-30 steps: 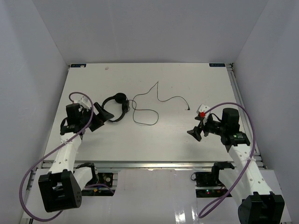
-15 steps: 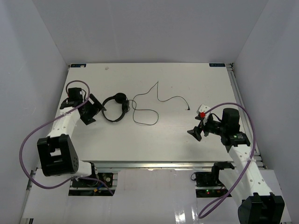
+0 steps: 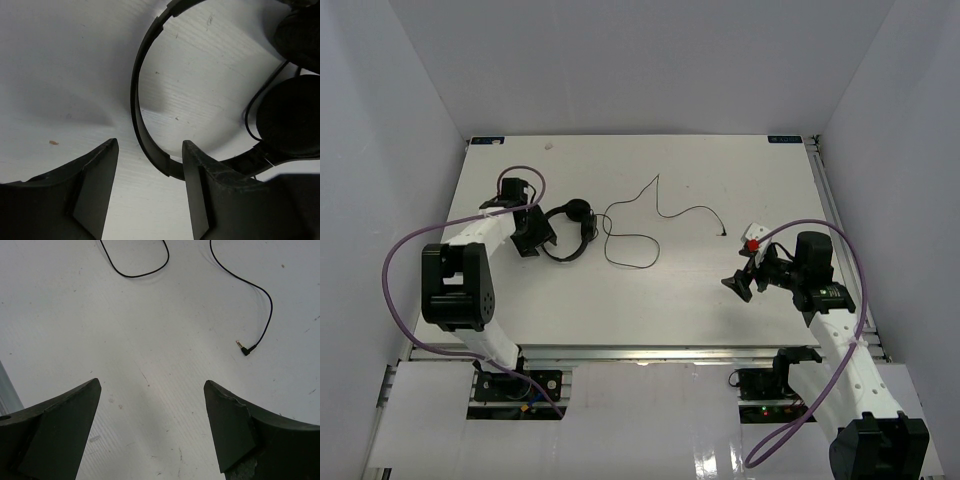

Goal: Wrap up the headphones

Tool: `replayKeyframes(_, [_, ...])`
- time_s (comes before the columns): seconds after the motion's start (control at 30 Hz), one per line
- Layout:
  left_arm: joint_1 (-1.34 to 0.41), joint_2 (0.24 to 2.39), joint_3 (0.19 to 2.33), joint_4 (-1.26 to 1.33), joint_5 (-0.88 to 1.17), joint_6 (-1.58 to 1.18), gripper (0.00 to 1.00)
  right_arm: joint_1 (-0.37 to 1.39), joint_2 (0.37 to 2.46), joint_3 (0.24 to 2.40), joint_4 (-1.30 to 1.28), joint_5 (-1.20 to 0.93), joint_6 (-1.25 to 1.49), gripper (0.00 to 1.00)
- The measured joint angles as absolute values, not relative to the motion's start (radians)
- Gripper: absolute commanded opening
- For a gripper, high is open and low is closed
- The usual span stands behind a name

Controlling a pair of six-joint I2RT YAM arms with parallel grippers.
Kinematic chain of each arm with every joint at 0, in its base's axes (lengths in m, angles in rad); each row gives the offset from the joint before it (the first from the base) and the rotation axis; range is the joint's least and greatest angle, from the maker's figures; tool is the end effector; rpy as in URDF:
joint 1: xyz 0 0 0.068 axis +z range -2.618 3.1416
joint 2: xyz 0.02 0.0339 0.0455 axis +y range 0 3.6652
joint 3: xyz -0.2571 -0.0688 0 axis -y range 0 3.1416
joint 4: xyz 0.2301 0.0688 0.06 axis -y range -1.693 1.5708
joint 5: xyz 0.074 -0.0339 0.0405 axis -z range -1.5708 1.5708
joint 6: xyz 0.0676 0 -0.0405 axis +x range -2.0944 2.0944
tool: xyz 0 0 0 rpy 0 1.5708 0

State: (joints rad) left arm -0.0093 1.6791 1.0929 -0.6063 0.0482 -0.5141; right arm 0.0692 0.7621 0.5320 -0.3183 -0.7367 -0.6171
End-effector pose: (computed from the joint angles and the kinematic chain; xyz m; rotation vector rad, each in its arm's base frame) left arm 0.3249 -0.0063 0.1603 -0.6822 2.6966 -0.2025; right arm 0.1740 0.0576 0.2323 -1.0521 1.6918 0.4280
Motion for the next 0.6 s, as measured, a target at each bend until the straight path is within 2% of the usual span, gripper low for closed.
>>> replayKeyframes(0.13, [-0.025, 1.688, 1.085, -0.589, 0.010, -0.508, 0.53, 0.069, 0.767, 0.532, -0.318, -0.734, -0.614, 0.90])
replayKeyframes(0.27, [-0.030, 1.711, 1.086, -0.562, -0.016, -0.505, 0.43, 0.069, 0.777, 0.532, -0.315, -0.731, -0.613, 0.90])
replayKeyframes(0.43, [-0.039, 1.771, 1.107, -0.552, -0.039, -0.497, 0.41, 0.069, 0.786, 0.532, -0.315, -0.722, -0.612, 0.90])
replayKeyframes(0.6, [-0.046, 1.800, 1.139, -0.545, -0.054, -0.494, 0.31, 0.069, 0.786, 0.532, -0.314, -0.718, -0.612, 0.90])
